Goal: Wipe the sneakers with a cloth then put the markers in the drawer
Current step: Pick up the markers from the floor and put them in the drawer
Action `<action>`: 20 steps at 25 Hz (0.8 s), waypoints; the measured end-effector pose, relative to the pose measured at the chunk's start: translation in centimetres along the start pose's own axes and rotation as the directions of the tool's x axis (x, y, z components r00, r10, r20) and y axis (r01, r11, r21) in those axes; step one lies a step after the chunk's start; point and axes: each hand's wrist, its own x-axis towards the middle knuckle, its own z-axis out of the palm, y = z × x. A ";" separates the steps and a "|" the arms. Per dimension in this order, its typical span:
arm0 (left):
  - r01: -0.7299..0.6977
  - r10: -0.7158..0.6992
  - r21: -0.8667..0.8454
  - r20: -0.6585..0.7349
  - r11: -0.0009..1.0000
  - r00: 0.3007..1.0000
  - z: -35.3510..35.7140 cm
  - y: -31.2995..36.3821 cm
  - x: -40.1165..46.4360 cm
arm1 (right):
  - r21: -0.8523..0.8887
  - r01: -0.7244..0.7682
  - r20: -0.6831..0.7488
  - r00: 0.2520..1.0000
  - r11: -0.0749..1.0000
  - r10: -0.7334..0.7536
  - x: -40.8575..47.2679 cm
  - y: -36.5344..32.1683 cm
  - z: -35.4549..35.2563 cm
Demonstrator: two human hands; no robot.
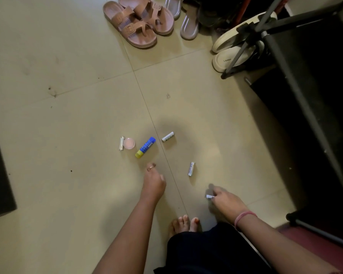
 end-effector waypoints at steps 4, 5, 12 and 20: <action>-0.088 0.084 0.050 0.083 0.995 0.993 2.7 3.3 -0.2 | 0.483 -0.137 -0.129 0.966 0.865 0.225 -0.1 1.2 -1.5; -0.113 0.104 0.087 0.101 0.990 0.989 3.6 4.0 -0.2 | 0.563 -0.155 -0.149 0.947 0.812 0.284 -0.2 1.6 -1.8; -0.392 0.296 0.598 0.257 0.699 0.920 7.2 5.8 0.7 | 0.951 -0.125 -0.012 0.900 0.284 0.436 -1.5 2.5 -2.1; -0.354 0.492 0.698 0.003 0.623 0.871 2.7 7.1 4.7 | 0.998 -0.051 0.033 0.894 0.030 0.446 -1.7 2.3 -2.3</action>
